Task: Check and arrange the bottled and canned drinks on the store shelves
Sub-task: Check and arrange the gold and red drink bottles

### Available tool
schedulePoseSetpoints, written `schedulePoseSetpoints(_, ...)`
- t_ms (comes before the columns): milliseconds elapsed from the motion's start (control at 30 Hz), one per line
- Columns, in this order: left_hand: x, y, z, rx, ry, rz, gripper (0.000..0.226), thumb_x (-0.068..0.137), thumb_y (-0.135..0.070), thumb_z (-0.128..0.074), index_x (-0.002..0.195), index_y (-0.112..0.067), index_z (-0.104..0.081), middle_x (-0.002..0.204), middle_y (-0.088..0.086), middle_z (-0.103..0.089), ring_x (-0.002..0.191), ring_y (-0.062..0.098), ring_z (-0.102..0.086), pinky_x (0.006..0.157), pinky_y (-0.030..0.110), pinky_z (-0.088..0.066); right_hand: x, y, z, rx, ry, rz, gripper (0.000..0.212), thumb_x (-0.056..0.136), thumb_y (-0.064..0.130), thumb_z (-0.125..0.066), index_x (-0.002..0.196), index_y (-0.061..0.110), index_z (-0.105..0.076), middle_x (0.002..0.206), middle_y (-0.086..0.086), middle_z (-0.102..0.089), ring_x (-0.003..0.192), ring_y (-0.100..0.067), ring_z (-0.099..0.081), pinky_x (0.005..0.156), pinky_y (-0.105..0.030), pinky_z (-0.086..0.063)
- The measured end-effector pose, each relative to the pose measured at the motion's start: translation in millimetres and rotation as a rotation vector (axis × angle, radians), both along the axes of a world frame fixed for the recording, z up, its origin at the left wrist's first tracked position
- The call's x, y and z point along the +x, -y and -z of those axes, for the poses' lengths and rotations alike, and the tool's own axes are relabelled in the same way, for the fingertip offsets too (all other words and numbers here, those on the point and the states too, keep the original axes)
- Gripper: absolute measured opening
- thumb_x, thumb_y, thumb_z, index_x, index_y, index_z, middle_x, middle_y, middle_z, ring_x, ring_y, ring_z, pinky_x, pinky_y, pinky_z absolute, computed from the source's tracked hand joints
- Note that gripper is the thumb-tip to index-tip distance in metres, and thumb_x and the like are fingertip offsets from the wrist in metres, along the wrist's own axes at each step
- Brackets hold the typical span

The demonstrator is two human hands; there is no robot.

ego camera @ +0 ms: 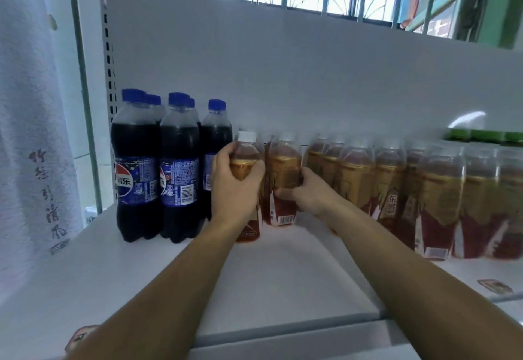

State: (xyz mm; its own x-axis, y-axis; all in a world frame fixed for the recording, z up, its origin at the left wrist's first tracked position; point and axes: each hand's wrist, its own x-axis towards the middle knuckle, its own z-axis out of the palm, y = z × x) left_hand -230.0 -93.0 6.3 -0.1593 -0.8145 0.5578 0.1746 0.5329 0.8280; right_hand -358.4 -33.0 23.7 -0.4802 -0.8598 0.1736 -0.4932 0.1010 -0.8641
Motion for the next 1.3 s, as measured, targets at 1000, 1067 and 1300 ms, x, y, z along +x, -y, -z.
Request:
schedulePoseSetpoints(1000, -42, -52, -18, -0.403, 0.598, 0.220, 0.059, 0.093, -0.034, -0.065, 0.145, -0.037, -0.039, 0.148, -0.015, -0.043, 0.132, 0.004, -0.042, 0.111, 0.040, -0.042, -71, -65, -82, 0.263, -0.977, 0.425, 0.056, 0.099, 0.062, -0.048, 0.142, 0.027, -0.054, 0.143, -0.004, -0.057, 0.128, -0.028, -0.053, 0.098, -0.039, -0.043)
schedulePoseSetpoints(1067, -52, -52, -17, -0.301, 0.633, 0.313, 0.063, 0.093, -0.033, -0.066, 0.149, -0.033, -0.035, 0.151, -0.011, -0.041, 0.133, 0.006, -0.042, 0.106, 0.029, -0.040, -76, -65, -80, 0.153, -0.919, 0.401, 0.052, 0.096, 0.061, -0.054, 0.136, 0.028, -0.060, 0.139, -0.001, -0.061, 0.125, -0.025, -0.056, 0.097, -0.037, -0.044)
schedulePoseSetpoints(1300, -70, -51, -1, 0.046, 0.389, 0.415, 0.089, 0.077, -0.051, -0.072, 0.152, -0.037, -0.025, 0.140, -0.019, -0.038, 0.128, 0.002, -0.037, 0.106, 0.027, -0.034, -77, -65, -78, -0.353, -0.651, 0.264, 0.043, 0.085, 0.057, -0.071, 0.115, 0.027, -0.074, 0.119, 0.007, -0.071, 0.107, -0.010, -0.063, 0.089, -0.029, -0.048)
